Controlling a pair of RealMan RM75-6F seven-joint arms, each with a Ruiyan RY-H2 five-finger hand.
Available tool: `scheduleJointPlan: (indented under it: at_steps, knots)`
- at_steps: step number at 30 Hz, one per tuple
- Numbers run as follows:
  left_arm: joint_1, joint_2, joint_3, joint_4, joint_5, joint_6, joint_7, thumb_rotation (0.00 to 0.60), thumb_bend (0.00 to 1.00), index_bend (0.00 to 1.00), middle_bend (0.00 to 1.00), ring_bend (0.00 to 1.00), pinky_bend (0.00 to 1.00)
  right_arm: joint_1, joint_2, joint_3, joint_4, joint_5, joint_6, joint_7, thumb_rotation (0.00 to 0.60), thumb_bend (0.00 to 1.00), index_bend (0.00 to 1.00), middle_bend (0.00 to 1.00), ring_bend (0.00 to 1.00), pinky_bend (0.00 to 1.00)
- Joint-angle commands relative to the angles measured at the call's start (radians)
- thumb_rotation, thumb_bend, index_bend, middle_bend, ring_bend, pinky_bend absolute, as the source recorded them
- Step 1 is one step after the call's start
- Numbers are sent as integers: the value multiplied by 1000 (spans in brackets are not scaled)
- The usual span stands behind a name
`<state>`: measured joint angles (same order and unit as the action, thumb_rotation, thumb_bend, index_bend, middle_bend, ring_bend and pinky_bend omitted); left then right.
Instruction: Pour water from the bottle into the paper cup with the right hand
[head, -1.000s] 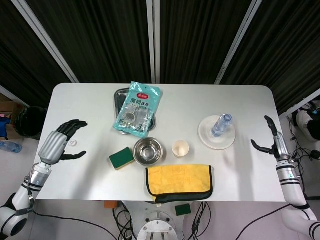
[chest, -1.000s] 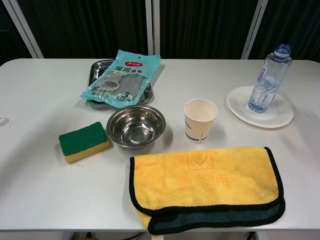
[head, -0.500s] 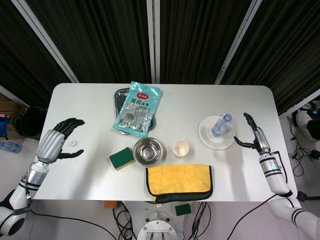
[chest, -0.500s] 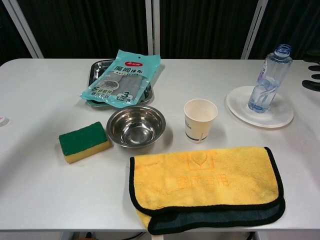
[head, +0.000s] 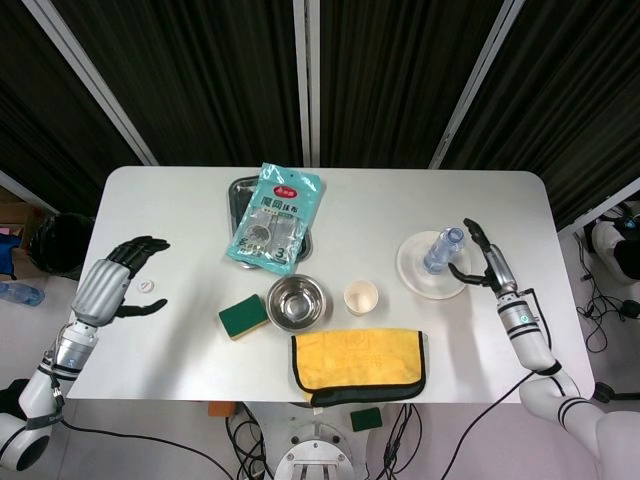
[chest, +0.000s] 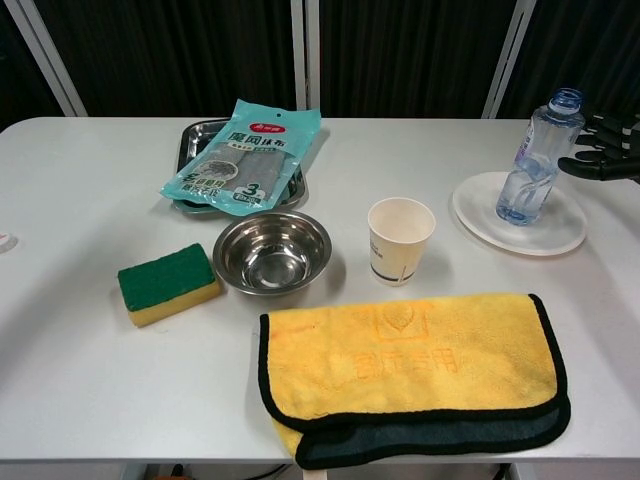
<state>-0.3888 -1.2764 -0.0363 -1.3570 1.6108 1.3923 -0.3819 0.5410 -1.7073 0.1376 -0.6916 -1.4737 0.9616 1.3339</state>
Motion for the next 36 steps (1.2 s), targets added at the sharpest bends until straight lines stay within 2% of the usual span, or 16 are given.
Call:
scheduleJointPlan:
  at_steps: [1, 8, 12, 23, 28, 36]
  knots:
    - [0, 0, 0, 1, -1, -1, 1, 600, 129, 186, 186, 131, 193, 13, -13, -4, 16, -4, -7, 13, 600, 292, 0, 0, 0, 0]
    - [3, 0, 3, 2, -3, -6, 5, 600, 129, 186, 186, 131, 193, 42, -31, 4, 34, 3, -20, 42, 600, 293, 0, 5, 0, 0]
    - [4, 0, 1, 1, -5, -5, 6, 600, 129, 186, 186, 131, 194, 46, -45, 10, 49, 11, -11, 26, 600, 308, 2, 73, 0, 3]
    - [2, -1, 2, 2, -3, -10, 7, 600, 128, 186, 186, 131, 194, 53, -53, 11, 50, 32, -39, 5, 600, 338, 207, 146, 41, 50]
    - [3, -1, 2, 4, -5, -11, 7, 600, 128, 186, 186, 131, 193, 54, -60, 12, 54, 39, -46, -3, 600, 360, 258, 169, 65, 69]
    - [3, -1, 2, 8, -7, -14, 4, 600, 129, 186, 186, 131, 194, 57, -62, 17, 55, 48, -50, -9, 600, 409, 347, 253, 150, 193]
